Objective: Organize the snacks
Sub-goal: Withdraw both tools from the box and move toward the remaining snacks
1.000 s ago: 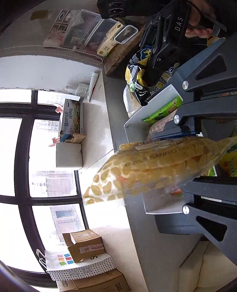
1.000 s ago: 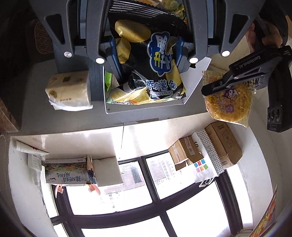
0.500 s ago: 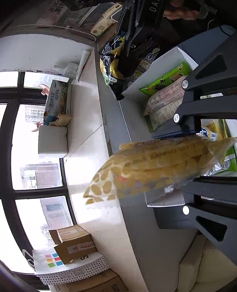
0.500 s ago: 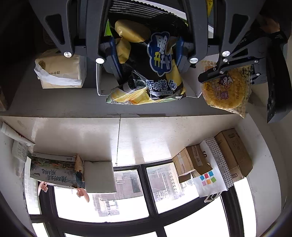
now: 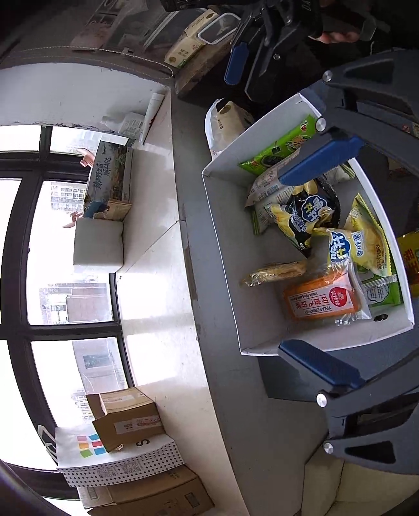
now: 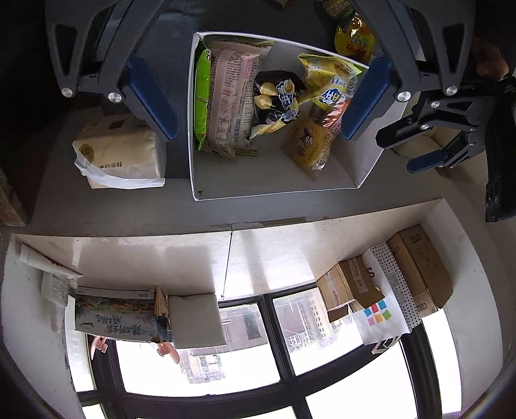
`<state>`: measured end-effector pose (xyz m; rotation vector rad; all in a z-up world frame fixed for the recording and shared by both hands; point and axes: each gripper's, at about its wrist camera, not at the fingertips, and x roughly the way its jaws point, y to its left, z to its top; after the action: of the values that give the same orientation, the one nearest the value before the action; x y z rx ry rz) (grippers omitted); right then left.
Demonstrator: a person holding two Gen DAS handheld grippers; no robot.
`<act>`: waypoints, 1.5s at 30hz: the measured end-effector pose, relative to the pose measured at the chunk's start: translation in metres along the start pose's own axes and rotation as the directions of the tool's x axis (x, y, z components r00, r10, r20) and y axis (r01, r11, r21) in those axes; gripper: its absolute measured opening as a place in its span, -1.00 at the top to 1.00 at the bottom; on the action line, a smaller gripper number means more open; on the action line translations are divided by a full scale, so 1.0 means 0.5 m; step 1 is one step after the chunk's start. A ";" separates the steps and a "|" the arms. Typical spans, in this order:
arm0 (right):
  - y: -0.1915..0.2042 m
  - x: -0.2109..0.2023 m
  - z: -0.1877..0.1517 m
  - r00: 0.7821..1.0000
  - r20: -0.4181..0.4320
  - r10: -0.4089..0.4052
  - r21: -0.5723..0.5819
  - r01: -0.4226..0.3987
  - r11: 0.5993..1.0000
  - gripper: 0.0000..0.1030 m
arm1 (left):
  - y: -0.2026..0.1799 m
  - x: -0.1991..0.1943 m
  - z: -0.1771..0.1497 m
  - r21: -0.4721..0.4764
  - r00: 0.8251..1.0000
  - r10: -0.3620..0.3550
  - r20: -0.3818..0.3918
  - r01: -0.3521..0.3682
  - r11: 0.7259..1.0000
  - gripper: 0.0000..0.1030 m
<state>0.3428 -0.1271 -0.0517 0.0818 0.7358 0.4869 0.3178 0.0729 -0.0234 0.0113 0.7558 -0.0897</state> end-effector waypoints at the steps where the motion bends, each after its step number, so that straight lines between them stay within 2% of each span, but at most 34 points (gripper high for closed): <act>1: 0.002 -0.017 -0.012 1.000 0.014 0.010 -0.001 -0.010 1.000 -1.00 | -0.008 -0.013 -0.008 0.011 1.000 -0.001 0.008 0.000 1.000 -0.92; 9: 0.023 -0.146 -0.112 0.992 0.066 0.103 -0.043 -0.101 0.994 -1.00 | -0.057 -0.143 -0.078 0.045 0.997 0.000 0.080 -0.003 0.999 -0.97; 14: 0.024 -0.210 -0.169 0.987 0.096 0.132 -0.058 -0.127 0.990 -1.00 | -0.083 -0.236 -0.120 0.041 0.987 0.052 0.155 -0.059 0.997 -1.00; 19: 0.019 -0.246 -0.214 0.982 0.097 0.163 -0.053 -0.158 0.986 -1.00 | -0.099 -0.291 -0.166 0.008 0.985 0.059 0.161 -0.061 0.998 -1.00; 28: 0.011 -0.270 -0.299 0.982 0.060 0.181 -0.026 -0.180 0.983 -1.00 | -0.117 -0.316 -0.247 -0.041 0.992 0.074 0.106 -0.070 0.997 -1.00; 35: -0.004 -0.287 -0.356 0.990 0.035 0.139 -0.019 -0.139 0.990 -1.00 | -0.106 -0.309 -0.293 -0.064 0.997 0.057 0.053 -0.053 0.997 -1.00; 45: -0.021 -0.288 -0.413 0.996 -0.027 0.084 0.004 -0.084 0.996 -1.00 | -0.079 -0.318 -0.322 -0.080 0.998 0.052 0.046 -0.048 0.996 -1.00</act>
<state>0.1191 -0.2218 -0.1178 0.1098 0.7619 0.5683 0.0890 0.0528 -0.0307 -0.0473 0.7098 -0.0124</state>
